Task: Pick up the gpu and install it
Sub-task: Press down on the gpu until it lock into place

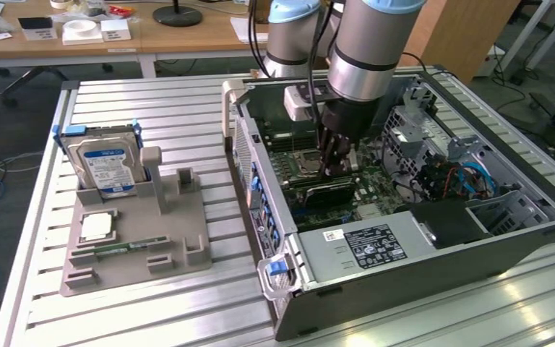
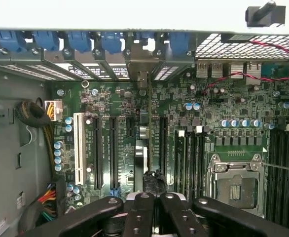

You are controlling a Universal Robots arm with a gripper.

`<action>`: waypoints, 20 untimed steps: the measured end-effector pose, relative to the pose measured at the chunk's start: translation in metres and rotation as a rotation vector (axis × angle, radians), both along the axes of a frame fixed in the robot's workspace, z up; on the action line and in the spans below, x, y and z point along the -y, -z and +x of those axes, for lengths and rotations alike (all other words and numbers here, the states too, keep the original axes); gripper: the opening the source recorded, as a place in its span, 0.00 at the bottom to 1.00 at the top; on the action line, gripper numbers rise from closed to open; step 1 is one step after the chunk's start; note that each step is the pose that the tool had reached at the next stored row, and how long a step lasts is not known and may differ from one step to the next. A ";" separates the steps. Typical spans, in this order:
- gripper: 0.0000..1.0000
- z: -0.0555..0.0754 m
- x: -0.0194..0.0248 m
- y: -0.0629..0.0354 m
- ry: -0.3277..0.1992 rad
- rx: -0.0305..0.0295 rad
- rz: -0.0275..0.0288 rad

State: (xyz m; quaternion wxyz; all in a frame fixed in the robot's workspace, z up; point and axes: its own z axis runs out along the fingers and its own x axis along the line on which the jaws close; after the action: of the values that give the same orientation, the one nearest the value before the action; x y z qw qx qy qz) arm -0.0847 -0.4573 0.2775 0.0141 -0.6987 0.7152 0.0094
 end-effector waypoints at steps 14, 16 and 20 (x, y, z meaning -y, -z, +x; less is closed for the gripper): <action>0.11 -0.002 0.0003 0.0025 0.000 0.0001 0.0001; 0.11 -0.002 0.0006 0.0026 0.000 0.0001 0.0002; 0.11 -0.002 0.0006 0.0025 0.000 0.0000 0.0000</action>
State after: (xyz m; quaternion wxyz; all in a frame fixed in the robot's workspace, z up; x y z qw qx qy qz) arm -0.0864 -0.4579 0.2750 0.0141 -0.6987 0.7152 0.0094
